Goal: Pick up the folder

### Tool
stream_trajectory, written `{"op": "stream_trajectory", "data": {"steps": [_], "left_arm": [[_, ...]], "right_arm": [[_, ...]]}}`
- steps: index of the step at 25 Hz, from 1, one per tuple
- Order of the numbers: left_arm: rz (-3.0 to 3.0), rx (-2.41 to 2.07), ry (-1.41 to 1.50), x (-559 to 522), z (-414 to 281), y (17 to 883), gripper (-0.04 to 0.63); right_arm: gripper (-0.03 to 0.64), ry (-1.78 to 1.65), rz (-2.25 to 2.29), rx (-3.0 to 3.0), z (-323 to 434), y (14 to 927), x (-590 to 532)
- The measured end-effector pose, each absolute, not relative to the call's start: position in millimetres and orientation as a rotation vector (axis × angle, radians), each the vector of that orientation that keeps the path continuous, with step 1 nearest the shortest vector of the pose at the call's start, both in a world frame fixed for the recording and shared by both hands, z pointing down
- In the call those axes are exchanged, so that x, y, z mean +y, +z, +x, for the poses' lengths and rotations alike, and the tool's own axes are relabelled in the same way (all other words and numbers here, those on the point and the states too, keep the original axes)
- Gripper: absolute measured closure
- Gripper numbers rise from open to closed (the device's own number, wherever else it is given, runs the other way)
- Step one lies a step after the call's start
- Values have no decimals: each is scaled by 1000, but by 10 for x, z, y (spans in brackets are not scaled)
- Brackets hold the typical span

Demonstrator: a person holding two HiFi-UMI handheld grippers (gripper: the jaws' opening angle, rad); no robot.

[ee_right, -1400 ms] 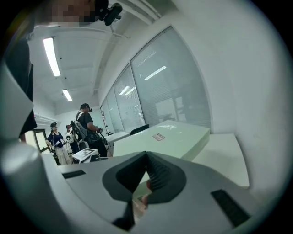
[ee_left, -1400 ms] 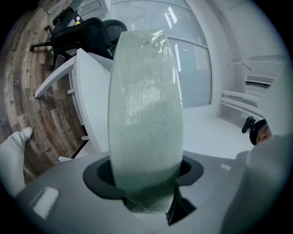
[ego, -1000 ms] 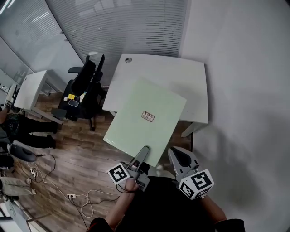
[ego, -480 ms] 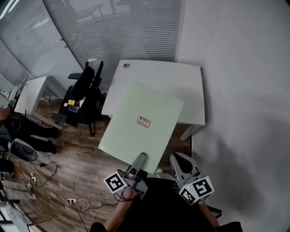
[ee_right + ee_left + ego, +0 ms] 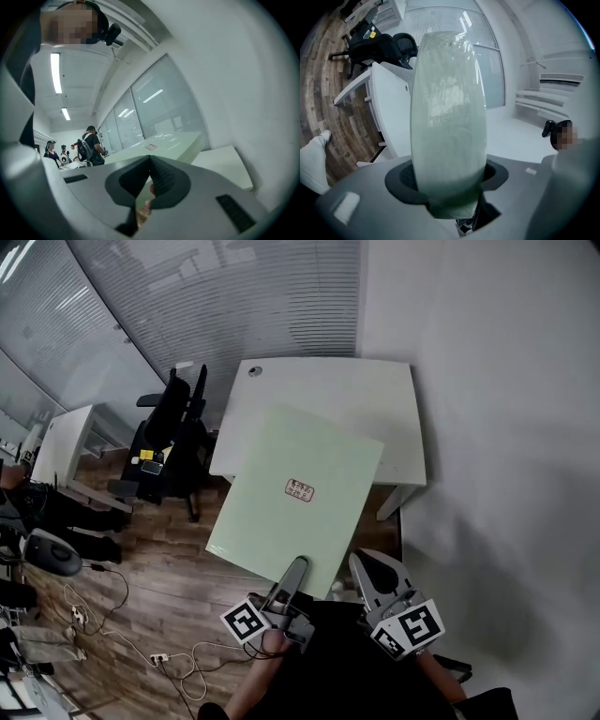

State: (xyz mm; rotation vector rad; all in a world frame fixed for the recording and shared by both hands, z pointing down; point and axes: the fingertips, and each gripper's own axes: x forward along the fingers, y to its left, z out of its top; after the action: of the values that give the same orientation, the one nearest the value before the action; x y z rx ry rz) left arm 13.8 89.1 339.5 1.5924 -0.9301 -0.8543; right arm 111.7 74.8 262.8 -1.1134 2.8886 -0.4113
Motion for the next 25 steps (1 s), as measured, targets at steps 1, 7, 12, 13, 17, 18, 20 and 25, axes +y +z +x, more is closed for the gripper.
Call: {"op": "stream_trajectory", "data": {"steps": [1, 7, 12, 13, 17, 18, 20, 25], "left_arm": [[1592, -929, -854, 894, 141, 3388, 319], [1585, -938, -834, 894, 123, 3431, 319], [1591, -945, -837, 926, 87, 3439, 319], [1588, -948, -840, 955, 67, 3446, 319], [1569, -965, -873, 1076, -28, 3436, 319], [1565, -974, -881, 1099, -58, 3441, 319], [1556, -993, -898, 1142, -134, 3446, 319], [1528, -1026, -942, 1175, -320, 3488, 319]], "right_arm": [[618, -410, -1112, 2892, 1104, 2623, 763], [618, -428, -1100, 2904, 1033, 2690, 772], [618, -432, -1089, 2908, 993, 2707, 762], [618, -441, -1085, 2909, 973, 2714, 783], [618, -486, -1056, 2916, 878, 2702, 848], [618, -488, -1045, 2924, 847, 2706, 855], [618, -482, -1019, 2941, 768, 2704, 870], [618, -457, -930, 2985, 554, 2750, 893]]}}
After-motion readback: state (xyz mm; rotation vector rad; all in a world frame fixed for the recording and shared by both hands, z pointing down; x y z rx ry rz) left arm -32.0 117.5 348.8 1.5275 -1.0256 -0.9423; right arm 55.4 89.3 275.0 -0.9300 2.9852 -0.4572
